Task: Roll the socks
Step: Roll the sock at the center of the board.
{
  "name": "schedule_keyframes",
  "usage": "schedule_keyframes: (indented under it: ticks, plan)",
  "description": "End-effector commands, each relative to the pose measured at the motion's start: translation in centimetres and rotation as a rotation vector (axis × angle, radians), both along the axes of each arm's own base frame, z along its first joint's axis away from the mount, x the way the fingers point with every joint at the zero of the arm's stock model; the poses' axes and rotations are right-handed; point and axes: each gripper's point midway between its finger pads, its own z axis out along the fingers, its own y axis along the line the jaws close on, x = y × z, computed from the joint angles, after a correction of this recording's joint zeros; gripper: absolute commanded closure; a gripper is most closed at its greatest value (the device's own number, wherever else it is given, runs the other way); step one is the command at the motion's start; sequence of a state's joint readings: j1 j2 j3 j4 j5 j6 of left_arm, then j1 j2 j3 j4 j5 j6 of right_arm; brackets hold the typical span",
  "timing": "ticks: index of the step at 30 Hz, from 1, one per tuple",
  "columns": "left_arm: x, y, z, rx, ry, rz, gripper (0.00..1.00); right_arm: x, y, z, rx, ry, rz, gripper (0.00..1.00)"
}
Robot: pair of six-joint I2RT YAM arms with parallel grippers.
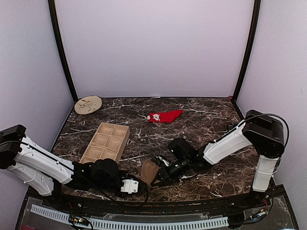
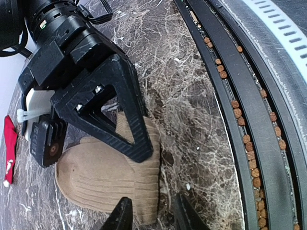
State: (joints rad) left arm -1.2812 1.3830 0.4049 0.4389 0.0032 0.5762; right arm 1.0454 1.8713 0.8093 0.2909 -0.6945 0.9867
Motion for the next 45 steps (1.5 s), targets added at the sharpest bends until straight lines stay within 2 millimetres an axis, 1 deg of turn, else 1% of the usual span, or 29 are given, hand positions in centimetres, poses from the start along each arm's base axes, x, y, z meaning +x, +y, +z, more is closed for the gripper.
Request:
schedule_keyframes:
  ticks: [1,7,11,13,17,24,30,33,39,45]
  plan:
    - [0.5,-1.3,1.0,-0.038,-0.066,-0.018,0.67,-0.1,-0.1,-0.4,0.007,0.035,0.000,1.00]
    - [0.2,-1.5,0.5,-0.032,-0.067,-0.045,0.67,-0.1,0.0,-0.1,0.027,0.059,-0.010,1.00]
    - [0.3,-1.5,0.0,-0.017,-0.081,-0.049,0.67,-0.2,0.1,0.2,0.042,0.072,-0.015,1.00]
    - [0.6,-1.5,-0.3,-0.012,-0.094,-0.040,0.67,-0.2,-0.1,0.1,0.040,0.076,-0.015,1.00]
    - [0.6,-1.6,-0.8,-0.001,-0.098,-0.045,0.67,-0.3,-0.2,0.0,0.042,0.090,-0.020,1.00]
    - [1.8,-1.6,-1.2,0.006,-0.169,-0.002,0.67,-0.5,-0.1,0.1,0.054,0.107,-0.015,1.00]
    - [1.6,-1.6,-1.8,0.019,-0.168,-0.022,0.68,-0.3,0.0,0.2,0.057,0.114,-0.015,1.00]
    - [1.3,-1.5,-2.1,0.027,-0.163,-0.032,0.70,-0.2,0.1,0.3,0.063,0.118,-0.017,1.00]
    - [1.2,-1.0,-2.5,0.041,-0.183,-0.040,0.70,-0.1,0.1,0.4,0.075,0.135,-0.023,1.00]
    - [1.3,-1.0,-2.8,0.048,-0.223,-0.041,0.66,-0.1,0.2,0.5,0.092,0.164,-0.029,1.00]
